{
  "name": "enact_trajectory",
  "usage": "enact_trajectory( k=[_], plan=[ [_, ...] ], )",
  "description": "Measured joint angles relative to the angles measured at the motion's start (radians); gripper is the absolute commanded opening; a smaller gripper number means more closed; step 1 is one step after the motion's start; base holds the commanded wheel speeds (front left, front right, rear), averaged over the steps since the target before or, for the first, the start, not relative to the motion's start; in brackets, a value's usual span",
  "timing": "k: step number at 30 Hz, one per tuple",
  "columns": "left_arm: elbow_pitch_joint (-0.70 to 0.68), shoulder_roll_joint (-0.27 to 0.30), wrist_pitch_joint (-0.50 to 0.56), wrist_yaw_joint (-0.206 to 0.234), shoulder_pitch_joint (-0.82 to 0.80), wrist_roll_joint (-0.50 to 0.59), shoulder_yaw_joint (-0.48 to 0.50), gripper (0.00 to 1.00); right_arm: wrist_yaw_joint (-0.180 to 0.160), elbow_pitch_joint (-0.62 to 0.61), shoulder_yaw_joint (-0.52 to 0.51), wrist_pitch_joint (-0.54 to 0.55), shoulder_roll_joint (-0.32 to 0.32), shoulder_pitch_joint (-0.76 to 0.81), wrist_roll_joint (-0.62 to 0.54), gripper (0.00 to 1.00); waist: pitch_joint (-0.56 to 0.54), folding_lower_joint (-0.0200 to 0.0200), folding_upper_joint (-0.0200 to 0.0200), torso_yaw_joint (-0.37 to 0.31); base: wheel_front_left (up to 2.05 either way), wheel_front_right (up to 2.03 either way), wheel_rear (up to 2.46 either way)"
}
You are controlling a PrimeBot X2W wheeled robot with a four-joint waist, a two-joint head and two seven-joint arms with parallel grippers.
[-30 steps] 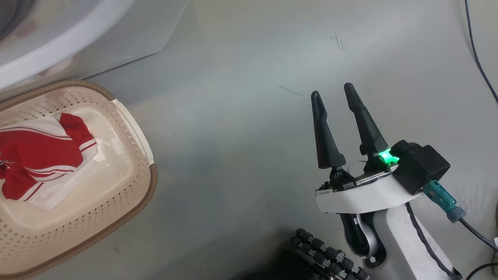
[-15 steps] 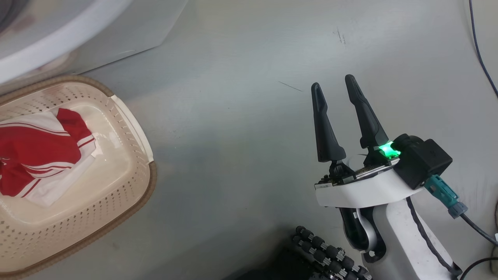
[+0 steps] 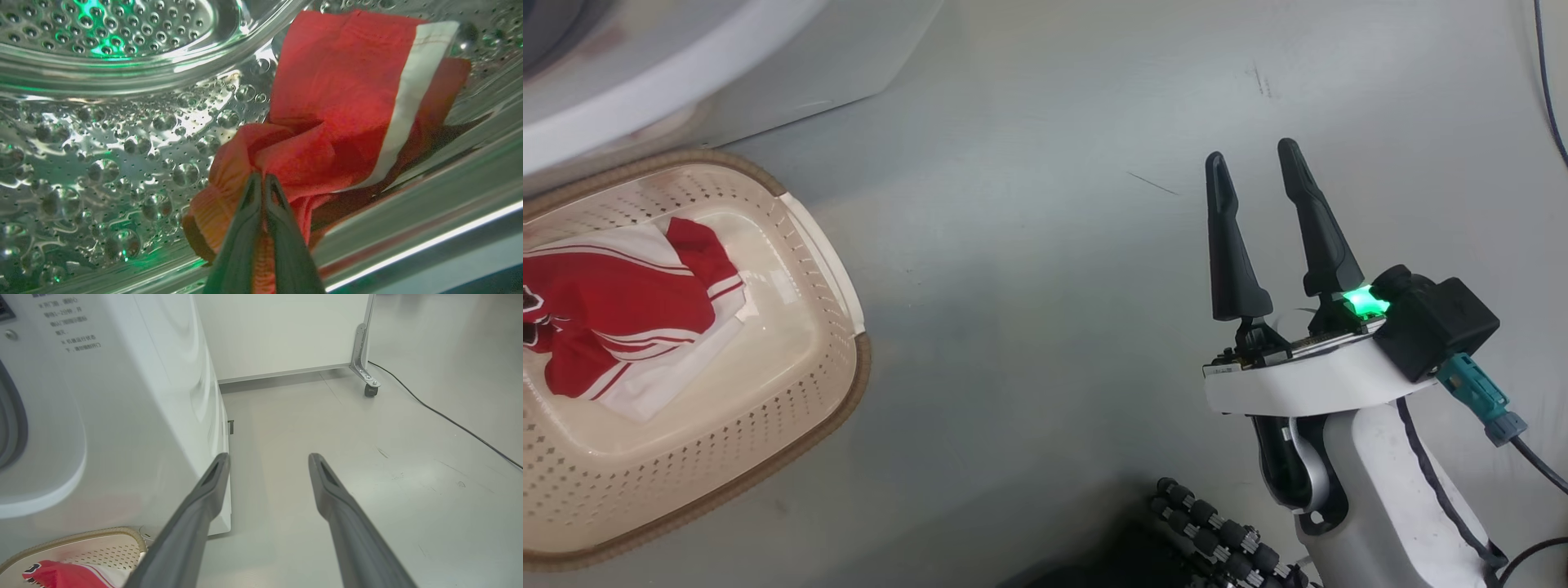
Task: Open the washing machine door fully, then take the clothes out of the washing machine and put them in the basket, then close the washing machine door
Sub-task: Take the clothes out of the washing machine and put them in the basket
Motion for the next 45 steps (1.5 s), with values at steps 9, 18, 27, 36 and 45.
enact_trajectory(
  k=[9,18,27,36,45],
  plan=[
    [-0.022,-0.052,-0.103,-0.004,-0.005,-0.002,-0.008,0.00,0.000,0.010,-0.021,0.000,0.000,-0.004,-0.021,1.00,-0.012,0.0000,0.0000,0.035,0.00,0.00,0.00],
    [-0.051,-0.148,-0.258,0.017,0.006,-0.032,0.021,0.00,0.000,0.025,-0.058,0.000,-0.001,-0.007,-0.067,1.00,-0.039,0.0000,0.0000,0.088,0.00,0.00,0.00],
    [-0.097,-0.249,-0.445,0.084,0.126,-0.071,0.060,0.00,0.000,0.049,-0.075,0.000,-0.002,-0.007,-0.109,1.00,-0.082,-0.0001,0.0000,0.148,0.00,0.00,0.00],
    [-0.155,-0.329,-0.609,0.131,0.265,-0.082,0.076,0.00,0.000,0.084,-0.087,0.000,-0.003,0.014,-0.150,1.00,-0.149,-0.0001,0.0000,0.201,0.00,0.00,0.00],
    [-0.204,-0.391,-0.726,0.165,0.426,-0.091,0.066,0.00,0.000,0.114,-0.091,0.000,-0.004,0.054,-0.179,1.00,-0.227,-0.0001,0.0000,0.250,0.00,0.00,0.00]
  ],
)
